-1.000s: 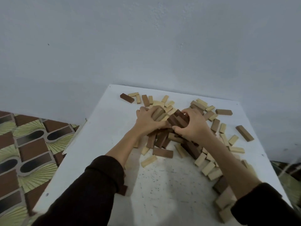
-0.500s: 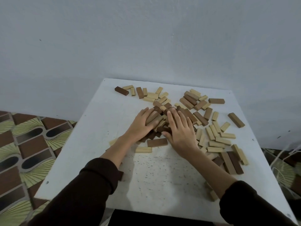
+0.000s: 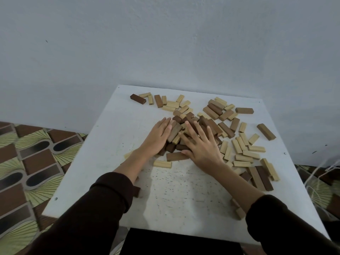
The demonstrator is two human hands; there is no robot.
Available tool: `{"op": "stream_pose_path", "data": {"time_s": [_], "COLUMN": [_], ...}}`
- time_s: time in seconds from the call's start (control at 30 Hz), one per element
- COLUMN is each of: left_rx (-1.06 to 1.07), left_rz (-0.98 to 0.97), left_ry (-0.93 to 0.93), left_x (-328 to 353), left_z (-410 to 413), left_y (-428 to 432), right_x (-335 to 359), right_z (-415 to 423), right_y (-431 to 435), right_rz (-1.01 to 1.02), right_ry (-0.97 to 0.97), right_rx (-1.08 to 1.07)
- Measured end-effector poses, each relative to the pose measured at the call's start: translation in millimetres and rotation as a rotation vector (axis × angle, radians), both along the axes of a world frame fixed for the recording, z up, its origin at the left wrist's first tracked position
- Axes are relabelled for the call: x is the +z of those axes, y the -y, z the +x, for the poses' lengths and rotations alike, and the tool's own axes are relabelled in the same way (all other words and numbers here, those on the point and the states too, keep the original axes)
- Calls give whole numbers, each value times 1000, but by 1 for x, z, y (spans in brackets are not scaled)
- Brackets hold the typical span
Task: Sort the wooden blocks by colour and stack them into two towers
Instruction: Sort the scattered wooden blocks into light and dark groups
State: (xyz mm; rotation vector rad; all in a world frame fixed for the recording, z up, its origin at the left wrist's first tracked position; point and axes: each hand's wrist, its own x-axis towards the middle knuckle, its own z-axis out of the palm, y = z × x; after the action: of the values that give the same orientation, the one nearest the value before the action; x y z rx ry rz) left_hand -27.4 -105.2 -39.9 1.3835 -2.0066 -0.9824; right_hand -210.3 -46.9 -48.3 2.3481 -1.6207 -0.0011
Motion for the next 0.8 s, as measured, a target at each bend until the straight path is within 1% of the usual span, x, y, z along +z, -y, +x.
{"op": "stream_pose_path", "data": {"time_s": [0.17, 0.3, 0.43, 0.53, 0.6, 0.7, 0.8], "left_rx": [12, 37, 68, 92, 91, 70, 56], "left_rz": [-5, 4, 12, -3, -13, 6, 78], "left_ry": [21, 2, -4, 42, 102, 193, 260], "left_x": [2, 10, 21, 28, 30, 32, 32], "left_z": [4, 10, 32, 56, 72, 96, 118], "left_y": [2, -3, -10, -17, -22, -33, -45], "right_x": [-1, 2, 6, 10, 11, 7, -5], "right_z": [-1, -2, 5, 18, 30, 57, 75], "right_y": [1, -2, -3, -7, -12, -20, -26], "right_rz": [-31, -39, -107, -217, -258, -198, -72], "right_ry": [23, 126, 223, 314, 409, 508, 465], "right_rx": [28, 33, 65, 173, 272, 389, 439]}}
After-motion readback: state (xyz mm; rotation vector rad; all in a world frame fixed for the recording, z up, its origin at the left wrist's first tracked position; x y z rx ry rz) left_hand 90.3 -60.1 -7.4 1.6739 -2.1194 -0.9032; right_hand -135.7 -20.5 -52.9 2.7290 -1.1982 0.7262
